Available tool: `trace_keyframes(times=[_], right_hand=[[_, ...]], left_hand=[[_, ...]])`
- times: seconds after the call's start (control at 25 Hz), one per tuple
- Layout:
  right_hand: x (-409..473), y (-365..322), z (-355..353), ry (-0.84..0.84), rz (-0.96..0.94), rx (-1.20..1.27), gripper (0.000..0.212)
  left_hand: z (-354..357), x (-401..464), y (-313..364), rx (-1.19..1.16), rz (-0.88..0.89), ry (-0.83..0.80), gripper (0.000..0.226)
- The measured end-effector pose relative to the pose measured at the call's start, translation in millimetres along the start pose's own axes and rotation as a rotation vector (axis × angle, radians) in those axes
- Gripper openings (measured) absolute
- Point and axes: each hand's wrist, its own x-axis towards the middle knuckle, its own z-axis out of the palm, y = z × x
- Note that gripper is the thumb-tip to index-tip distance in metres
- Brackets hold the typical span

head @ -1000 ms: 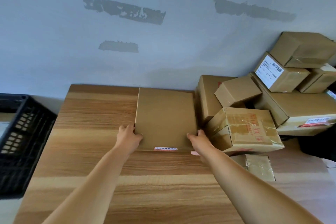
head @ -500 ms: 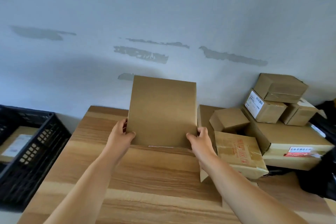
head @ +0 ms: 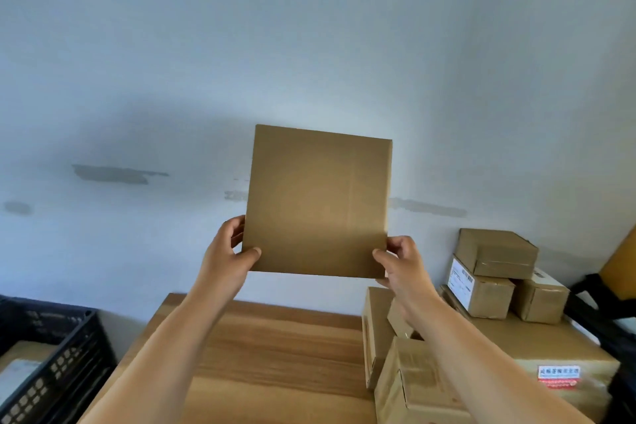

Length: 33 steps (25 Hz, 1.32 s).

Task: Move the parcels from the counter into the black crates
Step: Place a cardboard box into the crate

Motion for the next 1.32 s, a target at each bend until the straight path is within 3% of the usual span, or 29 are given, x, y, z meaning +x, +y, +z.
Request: trace_keyframes(times=[0.16,0.36,0.52,0.72,0.88,1.04,1.16,1.32], right_hand=[[8.6,-41.4,-8.2,-0.078,-0.065,0.02,0.05],[18.6,-67.9,-14.6,-0.216,-0.066,0.065,0.031],[19.5,-84.0,-17.9,-0.222,-0.124,0.028,0.026],[24.8,-93.3,-21.2,-0.208,-0.126,0.083,0.032],[29.5,-98.7,-24.4,-0.236,-0.065,0.224,0.041],[23.2,-105.7,-26.2,-0.267,-0.06,0.296,0.034],[18.8,-106.3,-22.7,-0.285,-0.001,0.317,0.046],[20.9,-108.7,-17.7,-0.234,-0.013,0.334,0.053]], left_hand=[[-6.8,16.3,33.7,-0.041,0.071,-0.006,0.067],[-15.1,29.2,57.2,-0.019,0.11,-0.035,0.077],[-20.5,33.2,69.4,-0.033,0.127,-0.034,0.062],[-25.1,44.4,70.3,-0.148,0.063,-0.035,0.024],[-25.8,51.2,81.0,-0.32,0.018,-0.068,0.029],[-31.3,54.7,90.0,-0.483,-0.044,-0.139,0.033],[-34.0,47.4,100.6,-0.404,-0.056,-0.249,0.025],[-34.4,45.8,105.7,-0.385,-0.073,-0.21,0.023]])
